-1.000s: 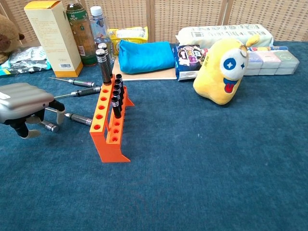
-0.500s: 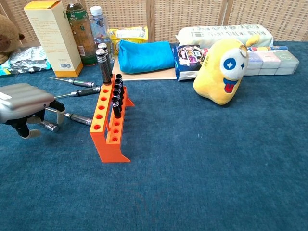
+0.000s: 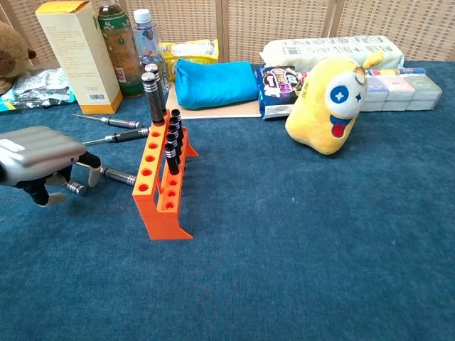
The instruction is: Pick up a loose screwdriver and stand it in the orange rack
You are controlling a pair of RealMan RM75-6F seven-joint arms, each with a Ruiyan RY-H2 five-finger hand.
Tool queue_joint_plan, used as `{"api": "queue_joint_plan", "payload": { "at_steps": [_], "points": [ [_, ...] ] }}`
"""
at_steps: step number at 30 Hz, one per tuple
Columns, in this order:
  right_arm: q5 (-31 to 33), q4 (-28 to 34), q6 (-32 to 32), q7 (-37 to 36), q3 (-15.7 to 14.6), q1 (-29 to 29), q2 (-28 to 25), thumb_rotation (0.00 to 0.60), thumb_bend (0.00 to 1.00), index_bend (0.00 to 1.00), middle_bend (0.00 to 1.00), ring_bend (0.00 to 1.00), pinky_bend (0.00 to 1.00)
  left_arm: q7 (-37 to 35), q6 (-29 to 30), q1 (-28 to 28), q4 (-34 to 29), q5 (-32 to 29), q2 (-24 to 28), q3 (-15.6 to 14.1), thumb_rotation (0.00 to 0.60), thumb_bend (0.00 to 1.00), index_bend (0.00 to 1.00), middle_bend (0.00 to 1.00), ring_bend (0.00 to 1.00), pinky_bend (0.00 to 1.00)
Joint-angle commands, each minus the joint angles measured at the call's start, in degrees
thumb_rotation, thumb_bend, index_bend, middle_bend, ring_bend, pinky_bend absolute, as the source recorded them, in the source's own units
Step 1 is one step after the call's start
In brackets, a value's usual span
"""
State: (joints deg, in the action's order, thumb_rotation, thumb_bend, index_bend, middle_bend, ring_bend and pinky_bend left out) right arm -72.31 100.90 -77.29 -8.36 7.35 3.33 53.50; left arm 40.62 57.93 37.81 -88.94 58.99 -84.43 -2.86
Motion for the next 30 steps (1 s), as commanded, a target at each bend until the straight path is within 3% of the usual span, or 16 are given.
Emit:
{"api": "queue_joint_plan", "payload": {
  "at_steps": [1, 30],
  "points": [
    [0.0, 0.0, 0.0, -0.1, 0.0, 0.0, 0.0, 0.600, 0.00, 0.00, 0.00, 0.00, 0.00, 0.4, 0.2, -0.1, 0.3, 0.3, -0.3, -0.1, 0.600, 0.35, 0.40, 1.00, 1.00, 1.00],
    [-0.8, 0.3, 0.4, -2.3, -0.2, -0.1, -0.8, 0.600, 0.00, 0.00, 0.00, 0.00, 0.00, 2.3, 0.7, -0.9, 1.4, 0.6, -1.4, 0.3, 0.600, 0.40, 0.41, 1.00, 1.00, 1.00]
  ]
}}
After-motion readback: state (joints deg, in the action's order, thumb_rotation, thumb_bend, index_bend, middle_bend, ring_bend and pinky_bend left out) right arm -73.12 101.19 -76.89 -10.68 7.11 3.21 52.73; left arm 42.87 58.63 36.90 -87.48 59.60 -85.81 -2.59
